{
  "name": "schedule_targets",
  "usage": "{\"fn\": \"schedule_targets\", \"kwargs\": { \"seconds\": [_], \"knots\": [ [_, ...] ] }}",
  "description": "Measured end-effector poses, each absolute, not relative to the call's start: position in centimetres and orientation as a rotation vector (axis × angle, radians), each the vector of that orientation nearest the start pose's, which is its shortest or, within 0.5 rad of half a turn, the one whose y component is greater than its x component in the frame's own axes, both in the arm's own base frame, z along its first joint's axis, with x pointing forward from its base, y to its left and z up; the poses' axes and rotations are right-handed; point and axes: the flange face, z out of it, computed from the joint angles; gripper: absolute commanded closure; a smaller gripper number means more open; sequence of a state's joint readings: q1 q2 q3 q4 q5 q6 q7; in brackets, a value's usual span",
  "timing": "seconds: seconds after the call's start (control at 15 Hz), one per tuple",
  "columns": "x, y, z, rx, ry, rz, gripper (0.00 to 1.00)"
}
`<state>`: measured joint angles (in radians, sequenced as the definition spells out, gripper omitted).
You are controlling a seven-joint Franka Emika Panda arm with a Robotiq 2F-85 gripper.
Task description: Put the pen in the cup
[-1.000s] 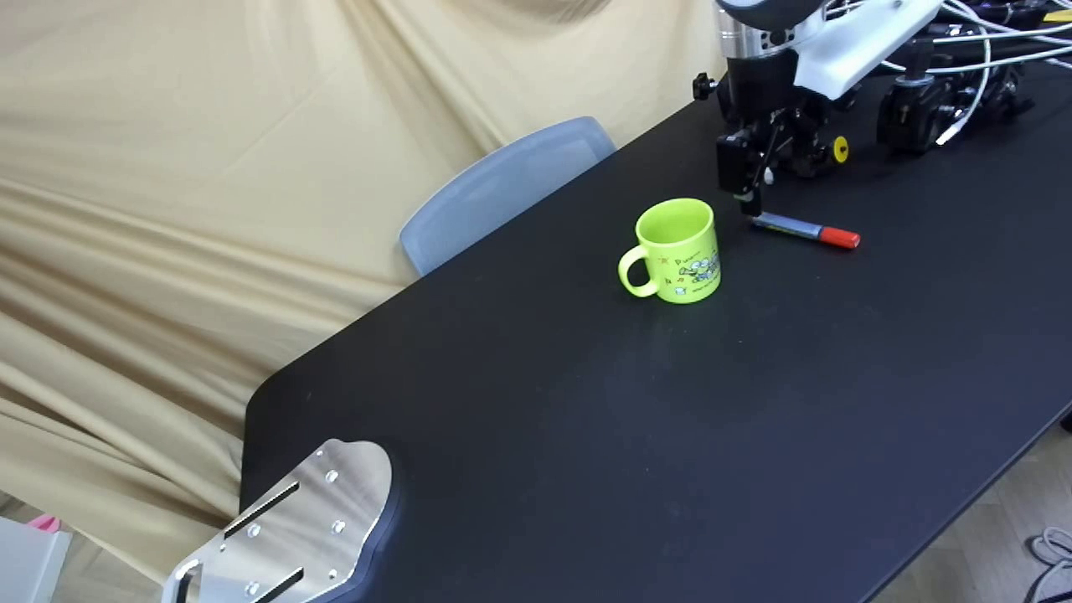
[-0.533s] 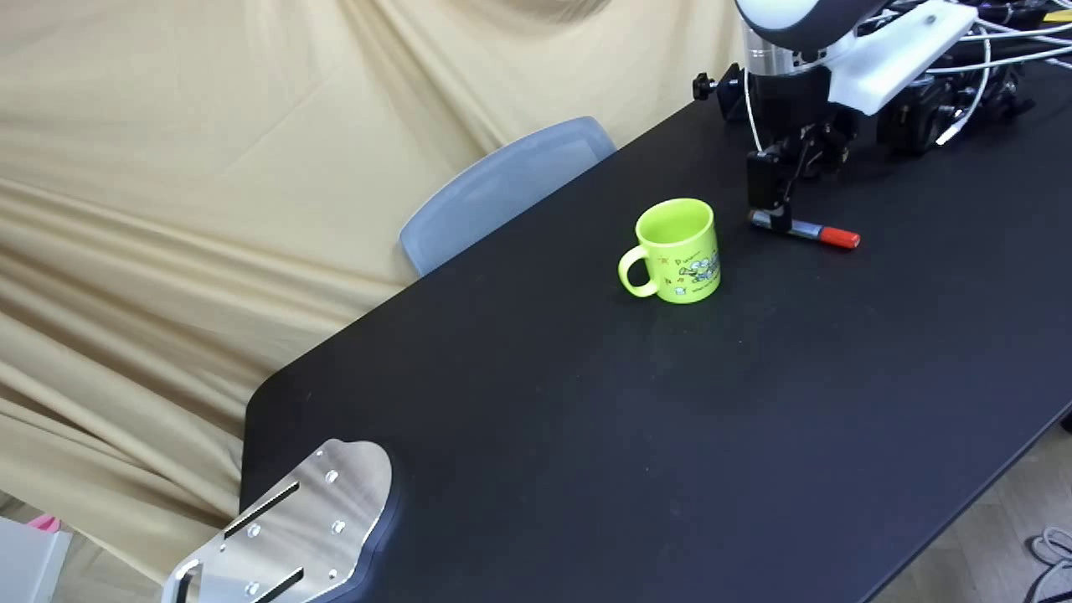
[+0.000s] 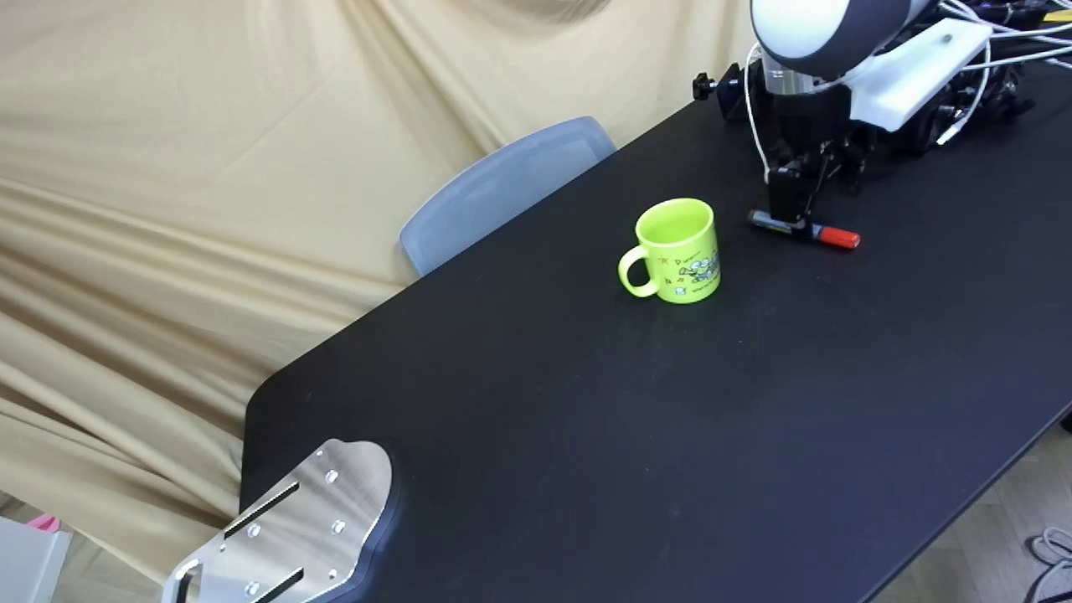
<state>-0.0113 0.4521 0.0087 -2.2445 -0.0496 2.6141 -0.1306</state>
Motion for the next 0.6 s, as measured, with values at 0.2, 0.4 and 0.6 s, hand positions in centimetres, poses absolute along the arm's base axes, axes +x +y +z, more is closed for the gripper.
{"fn": "schedule_targets", "kwargs": {
  "seconds": [0.2, 0.4, 0.6],
  "knots": [
    [53.22, -0.16, 15.05, -3.145, -0.292, 0.143, 0.47],
    [53.49, -0.10, 15.16, -3.148, -0.309, 0.136, 0.67],
    [53.67, -0.09, 15.30, -3.152, -0.326, 0.130, 0.89]
  ]
}}
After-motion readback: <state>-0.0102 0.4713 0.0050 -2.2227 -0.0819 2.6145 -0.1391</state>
